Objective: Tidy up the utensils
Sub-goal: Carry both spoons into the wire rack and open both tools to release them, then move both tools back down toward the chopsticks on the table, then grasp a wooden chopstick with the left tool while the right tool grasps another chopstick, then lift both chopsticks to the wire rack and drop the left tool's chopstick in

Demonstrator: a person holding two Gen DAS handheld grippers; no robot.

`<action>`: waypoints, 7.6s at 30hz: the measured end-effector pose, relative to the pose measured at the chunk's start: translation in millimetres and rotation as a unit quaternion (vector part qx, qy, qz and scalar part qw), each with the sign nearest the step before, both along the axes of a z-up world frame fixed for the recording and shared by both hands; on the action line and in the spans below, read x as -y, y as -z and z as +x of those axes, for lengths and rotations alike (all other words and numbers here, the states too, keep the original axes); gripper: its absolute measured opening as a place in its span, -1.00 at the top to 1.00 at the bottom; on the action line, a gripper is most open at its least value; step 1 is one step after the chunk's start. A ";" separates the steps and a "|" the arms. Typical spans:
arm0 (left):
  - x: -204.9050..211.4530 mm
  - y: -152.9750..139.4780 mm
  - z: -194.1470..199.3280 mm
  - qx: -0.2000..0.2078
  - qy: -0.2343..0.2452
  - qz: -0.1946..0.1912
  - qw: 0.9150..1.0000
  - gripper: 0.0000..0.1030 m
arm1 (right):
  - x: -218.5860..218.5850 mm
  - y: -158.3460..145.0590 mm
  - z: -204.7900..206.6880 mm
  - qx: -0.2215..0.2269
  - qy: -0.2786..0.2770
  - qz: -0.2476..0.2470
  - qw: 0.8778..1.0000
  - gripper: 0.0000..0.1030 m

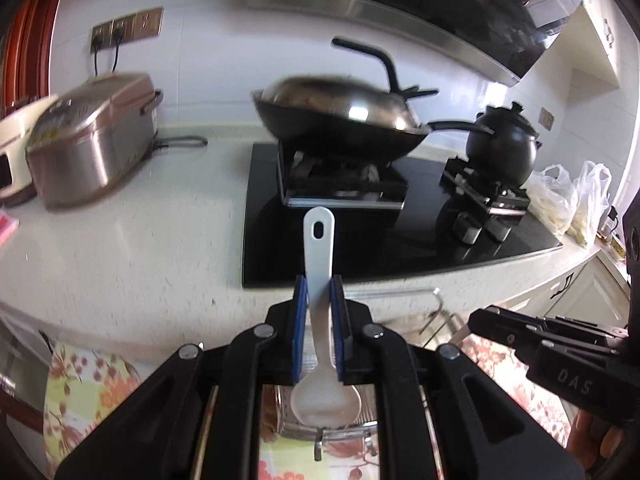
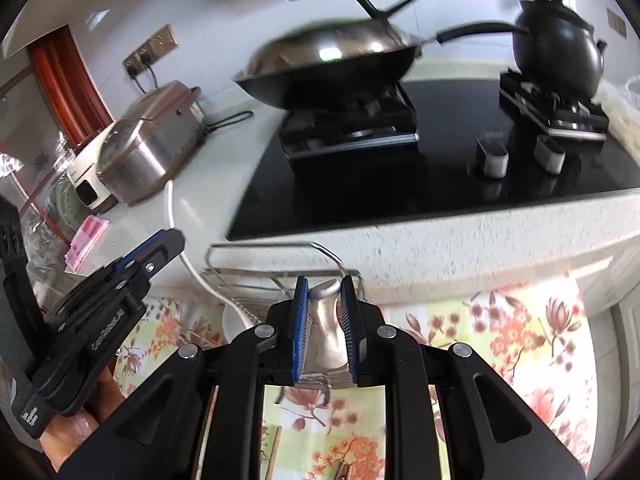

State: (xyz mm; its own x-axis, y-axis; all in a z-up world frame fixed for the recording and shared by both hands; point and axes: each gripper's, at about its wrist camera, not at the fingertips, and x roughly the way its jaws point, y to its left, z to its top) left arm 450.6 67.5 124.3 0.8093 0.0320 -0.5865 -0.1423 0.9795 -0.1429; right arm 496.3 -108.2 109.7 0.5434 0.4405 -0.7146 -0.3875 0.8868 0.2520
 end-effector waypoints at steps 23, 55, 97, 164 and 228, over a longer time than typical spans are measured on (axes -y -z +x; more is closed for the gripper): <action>-39.7 46.6 -133.4 -0.024 -0.033 -0.038 0.998 0.02 | 80.2 51.9 -112.5 0.075 0.062 -0.039 0.995 -0.47; 6.7 155.0 -231.5 -0.134 0.016 -0.032 0.990 0.16 | 65.9 165.6 -201.9 -0.006 0.037 -0.110 0.993 -0.45; 8.7 160.9 -229.2 -0.170 0.017 0.020 0.985 0.85 | 48.5 162.8 -212.7 -0.003 0.011 -0.121 0.993 0.73; 6.5 46.2 -258.4 -0.032 0.037 0.005 0.999 0.88 | 105.5 41.8 -229.1 0.049 0.016 -0.035 0.998 0.84; 2.6 -127.5 -44.7 0.067 0.039 0.028 0.997 0.88 | -6.3 -133.8 -15.4 0.115 -0.028 0.003 0.993 0.84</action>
